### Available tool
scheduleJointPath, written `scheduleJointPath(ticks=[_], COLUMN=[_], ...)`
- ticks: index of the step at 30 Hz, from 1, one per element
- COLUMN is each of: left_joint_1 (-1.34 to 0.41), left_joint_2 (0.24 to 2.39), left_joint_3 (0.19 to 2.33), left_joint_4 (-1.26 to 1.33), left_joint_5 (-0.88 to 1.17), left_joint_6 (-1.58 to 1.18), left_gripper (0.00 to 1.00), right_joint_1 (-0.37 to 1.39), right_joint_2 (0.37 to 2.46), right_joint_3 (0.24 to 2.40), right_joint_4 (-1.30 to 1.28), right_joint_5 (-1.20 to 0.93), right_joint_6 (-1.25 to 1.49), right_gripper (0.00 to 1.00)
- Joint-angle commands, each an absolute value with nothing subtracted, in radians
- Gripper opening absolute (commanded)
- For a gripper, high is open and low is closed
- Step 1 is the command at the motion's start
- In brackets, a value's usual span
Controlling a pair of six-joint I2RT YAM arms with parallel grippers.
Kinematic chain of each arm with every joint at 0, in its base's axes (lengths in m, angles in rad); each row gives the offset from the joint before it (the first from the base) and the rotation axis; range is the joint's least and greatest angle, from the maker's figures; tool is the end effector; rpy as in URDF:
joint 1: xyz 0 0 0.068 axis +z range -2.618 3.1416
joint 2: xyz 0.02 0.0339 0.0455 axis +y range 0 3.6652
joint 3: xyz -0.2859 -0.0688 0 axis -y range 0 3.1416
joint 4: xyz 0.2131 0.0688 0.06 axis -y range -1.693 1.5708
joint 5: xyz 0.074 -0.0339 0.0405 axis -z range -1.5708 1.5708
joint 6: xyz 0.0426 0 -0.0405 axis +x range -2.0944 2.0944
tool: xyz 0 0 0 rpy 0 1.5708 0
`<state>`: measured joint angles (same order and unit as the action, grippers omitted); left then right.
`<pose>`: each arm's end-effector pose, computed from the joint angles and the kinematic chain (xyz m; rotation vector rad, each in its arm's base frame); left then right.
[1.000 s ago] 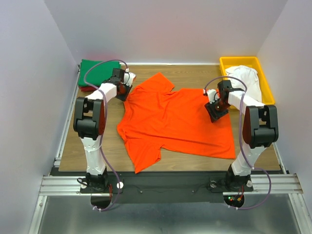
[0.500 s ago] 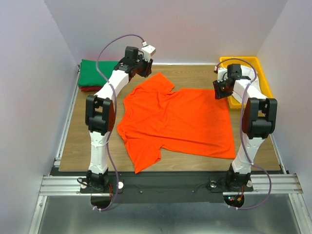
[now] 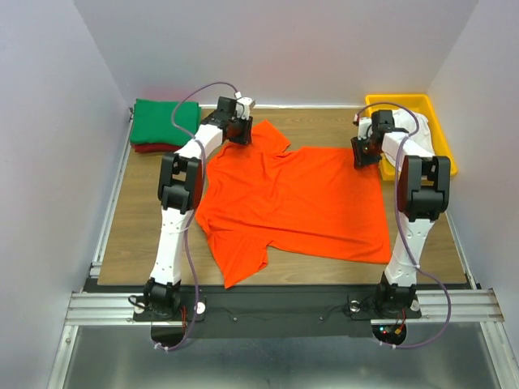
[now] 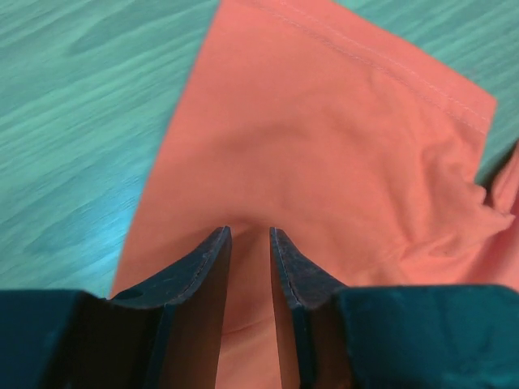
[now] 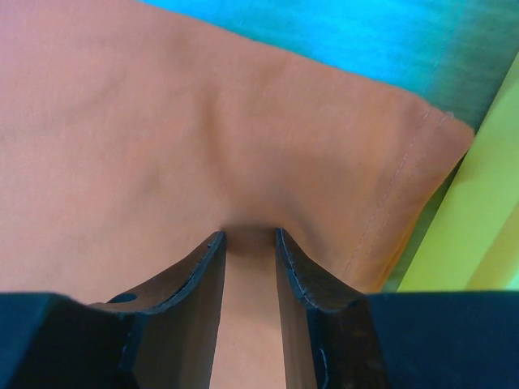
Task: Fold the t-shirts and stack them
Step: Flatten the tshirt out
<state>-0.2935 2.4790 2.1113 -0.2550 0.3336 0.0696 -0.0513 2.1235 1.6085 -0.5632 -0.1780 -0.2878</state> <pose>0.5307 -0.1750 0.2021 0.5810 2.1182 -0.4915 0.4397 -0.0150 0.2019 -0.3681 2.5995 0.1195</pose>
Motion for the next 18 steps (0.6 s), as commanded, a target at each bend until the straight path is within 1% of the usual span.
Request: scheduleJointPath(ticks=[1,6,8,11,12,15,16,18], left_joint_1=[-0.235,-0.178,-0.152,-0.129,-0.123,-0.12,-0.121,-0.132], left_joint_2=[2.502,2.58,2.621,2.635,2.635,2.554,2.489,2.436], left_joint_3=[2.204,2.321,2.367,2.391,2.396,2.308,2.224,2.172], left_joint_4=[-0.343,-0.423,-0.46,-0.468,-0.468,-0.393,-0.323,-0.266], left_joint_5=[0.253,0.218,0.251,0.25,0.291,0.348,0.398,0.413], left_joint_6=[0.012,0.023,0.015,0.012,0.024,0.044,0.061,0.075], left_gripper=[0.37,0.37,0.37,0.37,0.36,0.39,0.4,0.42], right_joint_1=[-0.049,-0.049,-0.048,-0.048,-0.048,-0.048,-0.048,-0.048], right_joint_2=[2.167,2.233,2.281,2.305,2.31,2.298,2.292,2.28], right_joint_3=[1.678,1.738,1.788,1.816,1.821,1.807,1.799,1.789], right_joint_4=[-0.514,-0.514,-0.514,-0.517,-0.515,-0.515,-0.517,-0.515], right_joint_5=[-0.16,-0.167,-0.167,-0.164,-0.163,-0.167,-0.169,-0.176], right_joint_6=[-0.279,-0.275,-0.268,-0.265,-0.265,-0.271,-0.278,-0.281], right_gripper=[0.37,0.38,0.38,0.38,0.38,0.38,0.38,0.38])
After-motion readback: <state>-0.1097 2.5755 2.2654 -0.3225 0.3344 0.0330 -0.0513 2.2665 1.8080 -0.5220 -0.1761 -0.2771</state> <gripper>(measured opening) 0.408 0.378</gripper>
